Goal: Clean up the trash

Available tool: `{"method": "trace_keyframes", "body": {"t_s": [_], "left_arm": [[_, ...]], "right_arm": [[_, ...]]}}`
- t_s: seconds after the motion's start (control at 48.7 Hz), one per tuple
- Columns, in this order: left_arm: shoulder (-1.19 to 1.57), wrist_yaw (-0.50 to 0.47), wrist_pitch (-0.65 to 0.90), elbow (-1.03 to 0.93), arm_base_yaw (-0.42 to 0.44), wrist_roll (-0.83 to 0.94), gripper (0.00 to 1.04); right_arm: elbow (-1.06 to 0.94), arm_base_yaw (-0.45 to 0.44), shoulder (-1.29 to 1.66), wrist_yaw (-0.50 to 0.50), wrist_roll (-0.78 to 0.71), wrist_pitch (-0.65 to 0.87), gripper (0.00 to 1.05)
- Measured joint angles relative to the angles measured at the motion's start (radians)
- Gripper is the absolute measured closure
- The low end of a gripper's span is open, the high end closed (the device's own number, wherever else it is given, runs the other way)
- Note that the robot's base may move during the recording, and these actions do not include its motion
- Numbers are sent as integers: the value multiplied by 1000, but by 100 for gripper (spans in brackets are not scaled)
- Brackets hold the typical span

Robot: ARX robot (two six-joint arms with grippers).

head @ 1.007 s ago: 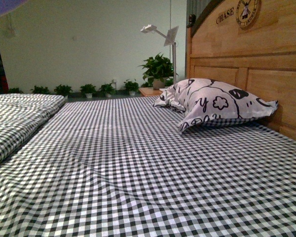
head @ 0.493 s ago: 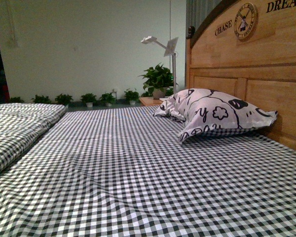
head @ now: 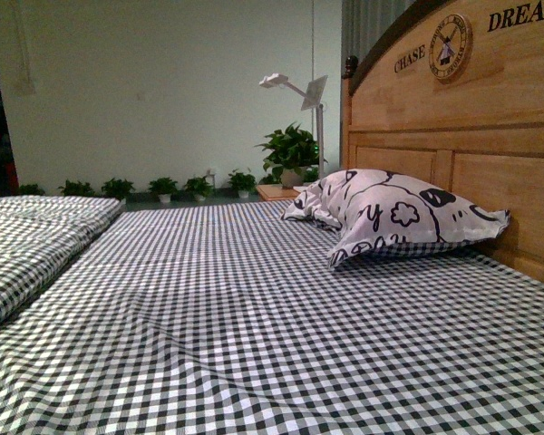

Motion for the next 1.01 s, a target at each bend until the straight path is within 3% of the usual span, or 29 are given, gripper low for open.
{"method": "trace_keyframes", "body": {"t_s": [1.007], "left_arm": [[0,0,0,0,0,-7,78]], "right_arm": [[0,1,0,0,-1,0,85]]}}
